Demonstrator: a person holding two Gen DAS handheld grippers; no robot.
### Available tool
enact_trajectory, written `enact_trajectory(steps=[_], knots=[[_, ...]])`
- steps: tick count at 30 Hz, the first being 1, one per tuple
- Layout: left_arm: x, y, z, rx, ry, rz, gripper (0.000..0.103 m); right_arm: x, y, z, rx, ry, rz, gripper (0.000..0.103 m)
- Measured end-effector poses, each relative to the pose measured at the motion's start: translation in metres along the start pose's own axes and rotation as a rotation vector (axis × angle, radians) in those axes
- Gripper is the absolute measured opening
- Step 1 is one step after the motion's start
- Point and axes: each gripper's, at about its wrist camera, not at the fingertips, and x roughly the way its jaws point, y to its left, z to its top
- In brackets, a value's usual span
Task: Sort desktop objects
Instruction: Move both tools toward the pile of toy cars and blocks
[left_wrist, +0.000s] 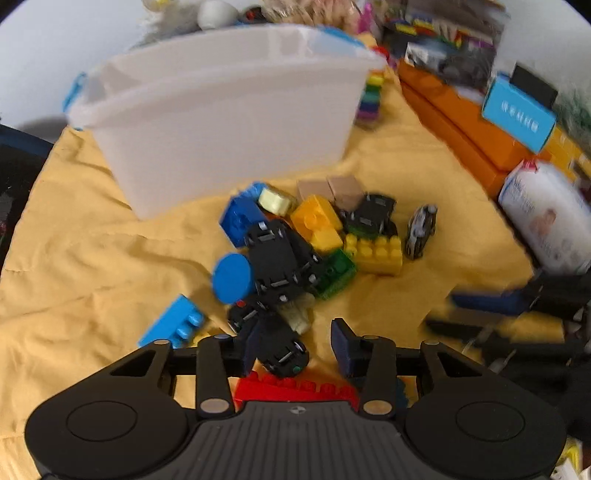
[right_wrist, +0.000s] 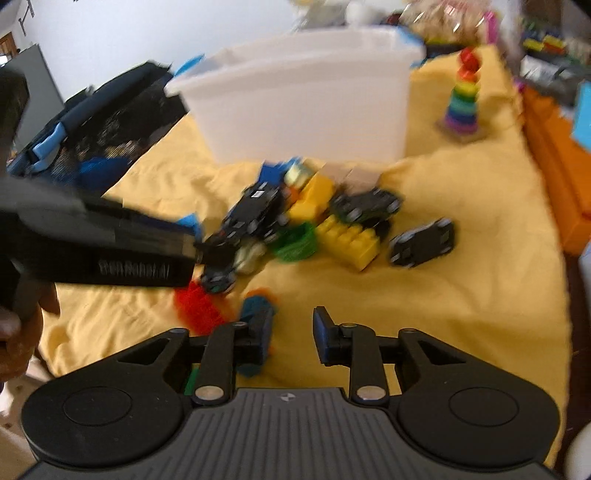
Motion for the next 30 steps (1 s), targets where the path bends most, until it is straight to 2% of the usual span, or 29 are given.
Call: enact_trajectory(steps=[2,3,4,6,7,10,15,18,21,22,26,28,30], knots=[[0.009,-0.002,-0.001,0.006,0.035,0.021,0.044,-0.006,-0.007,0.002,0.003,-0.039,-0.07,0.031],[0.011,0.0,-0.003,0.008,0.031,0.037,0.039,-0.009,-0.012,0.003,0.013,-0.055,-0.088,0.031],[0.01,0.003,-0.005,0.008,0.025,0.042,0.029,-0.01,-0.016,0.005,0.02,-0.064,-0.104,0.031],[0.002,0.016,-0.009,-0.03,0.003,-0.003,0.016,-0.008,-0.022,0.008,0.003,-0.062,-0.145,0.031],[-0.003,0.023,-0.011,-0.045,0.003,-0.03,0.013,-0.007,-0.024,0.01,-0.015,-0.061,-0.167,0.031],[-0.012,0.032,-0.018,-0.052,0.015,-0.064,0.013,-0.002,-0.032,0.016,-0.038,-0.065,-0.224,0.031],[-0.023,0.032,-0.026,-0.029,0.005,-0.051,0.013,0.014,-0.056,0.034,0.165,-0.076,-0.236,0.032],[-0.03,0.031,-0.024,-0.032,-0.02,-0.049,0.013,0.034,-0.058,0.043,0.273,-0.041,-0.218,0.033],[-0.037,0.027,-0.018,-0.023,-0.041,-0.063,0.012,0.052,-0.055,0.047,0.302,-0.001,-0.221,0.037],[-0.038,0.025,-0.016,-0.019,-0.04,-0.07,0.012,0.056,-0.053,0.047,0.278,0.004,-0.234,0.031],[-0.032,0.021,-0.016,-0.011,-0.03,-0.056,0.012,0.051,-0.063,0.043,0.262,-0.004,-0.226,0.03],[-0.03,0.022,-0.017,-0.002,-0.028,-0.043,0.012,0.043,-0.07,0.039,0.268,-0.016,-0.209,0.015],[-0.028,0.022,-0.02,0.009,-0.02,-0.04,0.013,0.033,-0.072,0.035,0.25,-0.031,-0.189,0.013]])
